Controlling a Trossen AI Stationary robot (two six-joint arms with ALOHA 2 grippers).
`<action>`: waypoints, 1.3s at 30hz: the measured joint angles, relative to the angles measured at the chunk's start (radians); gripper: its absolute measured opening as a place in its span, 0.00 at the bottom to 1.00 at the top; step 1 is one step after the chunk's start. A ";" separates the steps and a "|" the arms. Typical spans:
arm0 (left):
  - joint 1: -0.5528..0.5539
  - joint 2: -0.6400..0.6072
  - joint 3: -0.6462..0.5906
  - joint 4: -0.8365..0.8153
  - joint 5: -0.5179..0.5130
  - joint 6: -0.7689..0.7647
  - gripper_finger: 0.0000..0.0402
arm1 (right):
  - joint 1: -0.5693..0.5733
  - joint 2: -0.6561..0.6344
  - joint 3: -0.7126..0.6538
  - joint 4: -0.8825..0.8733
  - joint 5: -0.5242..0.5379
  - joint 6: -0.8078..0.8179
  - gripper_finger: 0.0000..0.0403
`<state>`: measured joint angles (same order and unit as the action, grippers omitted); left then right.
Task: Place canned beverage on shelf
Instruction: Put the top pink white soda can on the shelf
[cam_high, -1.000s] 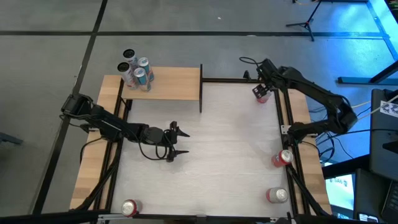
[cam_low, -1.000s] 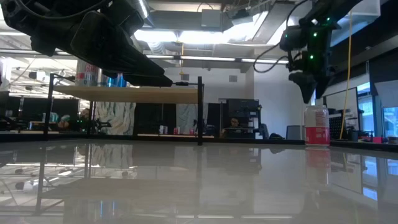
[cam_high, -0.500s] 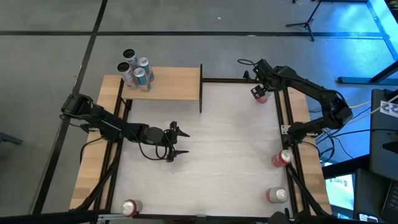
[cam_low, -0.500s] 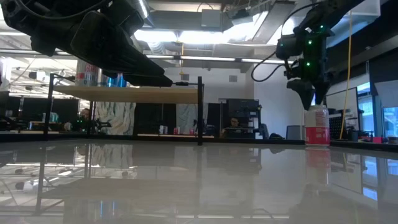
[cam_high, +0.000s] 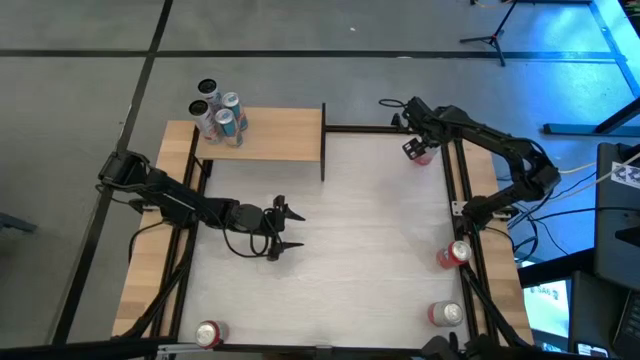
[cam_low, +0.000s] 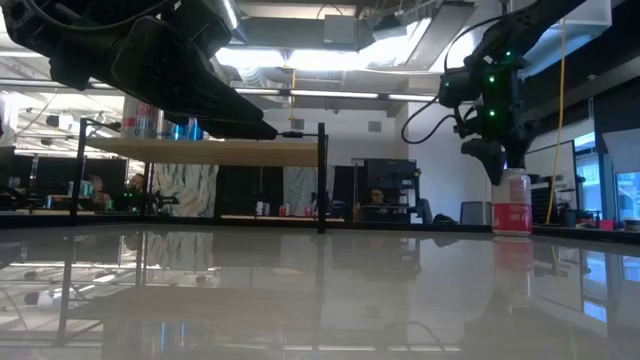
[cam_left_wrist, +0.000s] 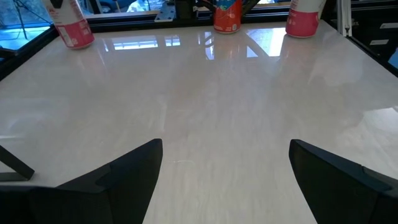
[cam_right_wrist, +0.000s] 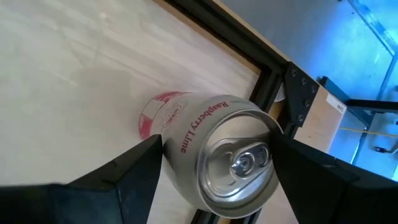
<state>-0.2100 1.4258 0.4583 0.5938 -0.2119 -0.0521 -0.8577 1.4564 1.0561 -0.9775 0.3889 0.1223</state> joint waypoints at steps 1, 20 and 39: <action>0.000 0.000 0.000 0.000 0.000 0.000 0.85 | 0.000 0.001 0.000 0.000 -0.001 -0.003 0.73; 0.000 0.000 0.000 0.000 0.000 0.000 0.85 | 0.120 -0.022 -0.001 -0.018 -0.086 -0.078 0.73; 0.000 0.000 0.001 0.000 0.000 0.000 0.85 | 0.429 -0.026 -0.002 -0.021 -0.096 -0.180 0.73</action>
<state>-0.2100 1.4258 0.4589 0.5934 -0.2119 -0.0525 -0.4284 1.4300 1.0538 -0.9981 0.2932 -0.0578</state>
